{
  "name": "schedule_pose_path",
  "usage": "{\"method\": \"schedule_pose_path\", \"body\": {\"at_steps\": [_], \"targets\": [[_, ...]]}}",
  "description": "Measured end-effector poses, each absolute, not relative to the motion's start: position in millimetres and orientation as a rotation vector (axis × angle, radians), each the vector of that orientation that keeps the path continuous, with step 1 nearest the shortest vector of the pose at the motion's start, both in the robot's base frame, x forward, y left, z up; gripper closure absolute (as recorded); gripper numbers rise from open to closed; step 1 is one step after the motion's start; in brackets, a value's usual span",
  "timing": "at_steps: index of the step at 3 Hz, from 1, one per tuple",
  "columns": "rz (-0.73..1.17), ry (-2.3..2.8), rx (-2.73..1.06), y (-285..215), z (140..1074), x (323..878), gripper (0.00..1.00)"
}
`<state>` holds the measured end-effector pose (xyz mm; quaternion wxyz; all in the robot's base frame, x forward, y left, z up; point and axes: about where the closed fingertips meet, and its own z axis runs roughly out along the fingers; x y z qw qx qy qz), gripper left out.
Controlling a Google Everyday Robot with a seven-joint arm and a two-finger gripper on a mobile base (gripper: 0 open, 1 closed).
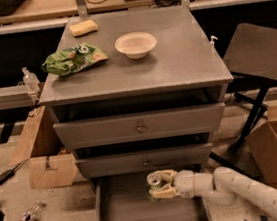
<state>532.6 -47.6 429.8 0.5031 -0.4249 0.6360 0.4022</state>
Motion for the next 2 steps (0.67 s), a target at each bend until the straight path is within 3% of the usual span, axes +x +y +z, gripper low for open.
{"method": "schedule_pose_path", "body": {"at_steps": [2], "targets": [[0.930,1.511,-1.145,4.8,298.1,551.7,1.00]]}}
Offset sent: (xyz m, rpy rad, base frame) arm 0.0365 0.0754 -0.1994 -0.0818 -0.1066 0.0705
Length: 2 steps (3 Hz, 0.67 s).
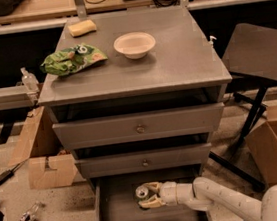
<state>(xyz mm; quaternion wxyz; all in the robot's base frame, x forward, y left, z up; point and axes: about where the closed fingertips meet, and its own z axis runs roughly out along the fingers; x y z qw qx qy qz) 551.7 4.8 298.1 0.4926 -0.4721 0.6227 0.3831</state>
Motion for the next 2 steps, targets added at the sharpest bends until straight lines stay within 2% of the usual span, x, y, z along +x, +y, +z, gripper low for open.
{"method": "schedule_pose_path", "body": {"at_steps": [2], "targets": [[0.918,1.459,-1.134,40.7,238.6,563.7,1.00]]}}
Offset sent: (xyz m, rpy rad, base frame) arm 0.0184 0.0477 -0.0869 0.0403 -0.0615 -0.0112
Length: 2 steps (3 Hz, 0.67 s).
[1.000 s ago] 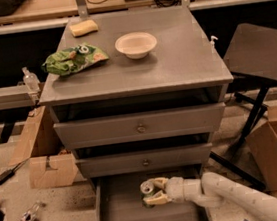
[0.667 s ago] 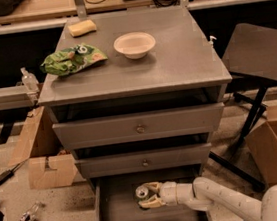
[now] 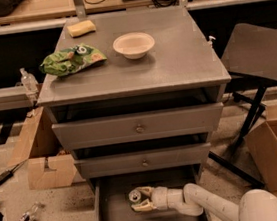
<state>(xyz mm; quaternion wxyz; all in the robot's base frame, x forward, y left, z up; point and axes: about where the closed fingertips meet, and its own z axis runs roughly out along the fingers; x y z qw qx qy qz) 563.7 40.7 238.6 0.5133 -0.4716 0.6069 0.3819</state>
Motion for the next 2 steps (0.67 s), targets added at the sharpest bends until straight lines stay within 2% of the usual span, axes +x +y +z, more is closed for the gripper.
{"method": "schedule_pose_path", "body": {"at_steps": [1,2], "targets": [[0.917,1.450,-1.131,48.5,226.3,565.9,1.00],[0.921,1.448,-1.132,51.3,226.8,565.1,0.74]]}}
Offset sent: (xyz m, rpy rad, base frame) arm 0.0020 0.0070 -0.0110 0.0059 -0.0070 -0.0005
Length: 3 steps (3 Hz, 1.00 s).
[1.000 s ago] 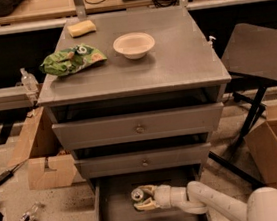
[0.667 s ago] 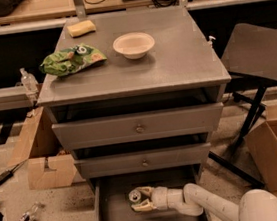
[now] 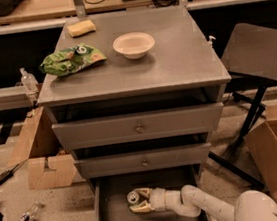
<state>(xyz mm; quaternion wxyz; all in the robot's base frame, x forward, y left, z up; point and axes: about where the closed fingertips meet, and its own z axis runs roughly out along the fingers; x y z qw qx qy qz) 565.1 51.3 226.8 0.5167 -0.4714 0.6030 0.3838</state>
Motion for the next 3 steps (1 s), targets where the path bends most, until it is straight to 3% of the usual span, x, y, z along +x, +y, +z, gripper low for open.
{"method": "schedule_pose_path", "body": {"at_steps": [1,2,3], "targets": [[0.925,1.446,-1.132,53.3,226.8,564.6,0.50],[0.930,1.444,-1.133,56.5,227.0,563.6,0.19],[0.934,1.442,-1.134,58.8,227.2,562.9,0.00]]}}
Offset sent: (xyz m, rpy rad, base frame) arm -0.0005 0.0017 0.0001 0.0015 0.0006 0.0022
